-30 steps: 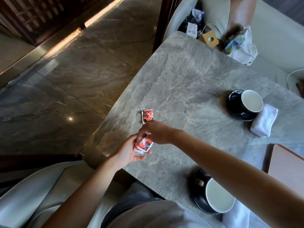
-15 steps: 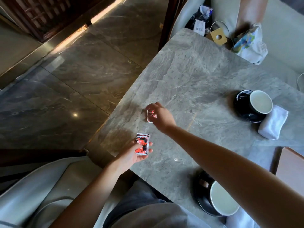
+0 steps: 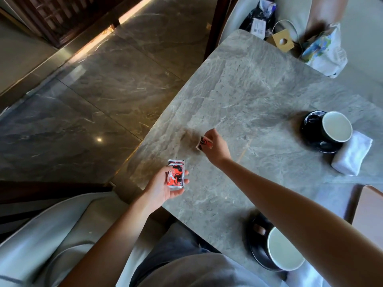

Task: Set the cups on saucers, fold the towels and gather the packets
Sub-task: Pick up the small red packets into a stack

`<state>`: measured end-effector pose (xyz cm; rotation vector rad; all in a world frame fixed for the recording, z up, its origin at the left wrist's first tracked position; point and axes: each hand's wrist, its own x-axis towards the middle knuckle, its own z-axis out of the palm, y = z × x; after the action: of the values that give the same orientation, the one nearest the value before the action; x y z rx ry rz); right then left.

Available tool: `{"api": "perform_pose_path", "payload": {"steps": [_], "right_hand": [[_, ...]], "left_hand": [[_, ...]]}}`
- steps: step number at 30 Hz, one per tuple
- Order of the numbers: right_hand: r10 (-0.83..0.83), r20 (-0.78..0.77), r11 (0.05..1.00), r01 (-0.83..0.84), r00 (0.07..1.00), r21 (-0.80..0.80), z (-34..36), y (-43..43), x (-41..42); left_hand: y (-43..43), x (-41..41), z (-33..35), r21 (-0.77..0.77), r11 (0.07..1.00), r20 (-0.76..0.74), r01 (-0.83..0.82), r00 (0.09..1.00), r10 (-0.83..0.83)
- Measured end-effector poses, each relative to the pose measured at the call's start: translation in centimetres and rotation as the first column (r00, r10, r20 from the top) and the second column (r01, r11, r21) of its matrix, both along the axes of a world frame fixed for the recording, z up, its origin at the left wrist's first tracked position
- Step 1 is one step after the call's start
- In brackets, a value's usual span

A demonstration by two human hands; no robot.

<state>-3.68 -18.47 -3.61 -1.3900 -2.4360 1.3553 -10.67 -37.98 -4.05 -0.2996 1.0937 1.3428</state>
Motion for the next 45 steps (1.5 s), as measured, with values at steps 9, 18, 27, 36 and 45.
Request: {"api": "perform_pose_path", "payload": {"steps": [9,18,27,36,45], "right_hand": [[0.181,-0.314,0.844,-0.311,0.932,-0.437,6.7,-0.3,1.7],[0.759,0.125,0.626,-0.769,0.639,0.127,8.7,-2.6,1.1],[0.566,0.058,0.811,-0.568,0.822,0.137,8.1,-3.3,3.9],[0.560,0.269,0.708,-0.621,0.784,0.337,6.4,-4.6,6.7],[0.491,0.229,0.771,-0.542,0.841,0.334,7.6,-3.2,10.1]], "left_hand": [[1.0,-0.1,0.9,0.057,0.992,0.030,0.110,0.993,-0.112],[2.6,1.4,2.2,0.072,0.990,0.072,0.124,0.989,-0.129],[2.6,2.2,2.9,0.109,0.988,0.106,0.113,0.987,-0.125],[4.2,3.2,3.5,0.134,0.961,-0.003,0.244,0.969,-0.245],[7.1,5.8,4.4,0.161,0.903,-0.126,0.398,0.916,-0.381]]}}
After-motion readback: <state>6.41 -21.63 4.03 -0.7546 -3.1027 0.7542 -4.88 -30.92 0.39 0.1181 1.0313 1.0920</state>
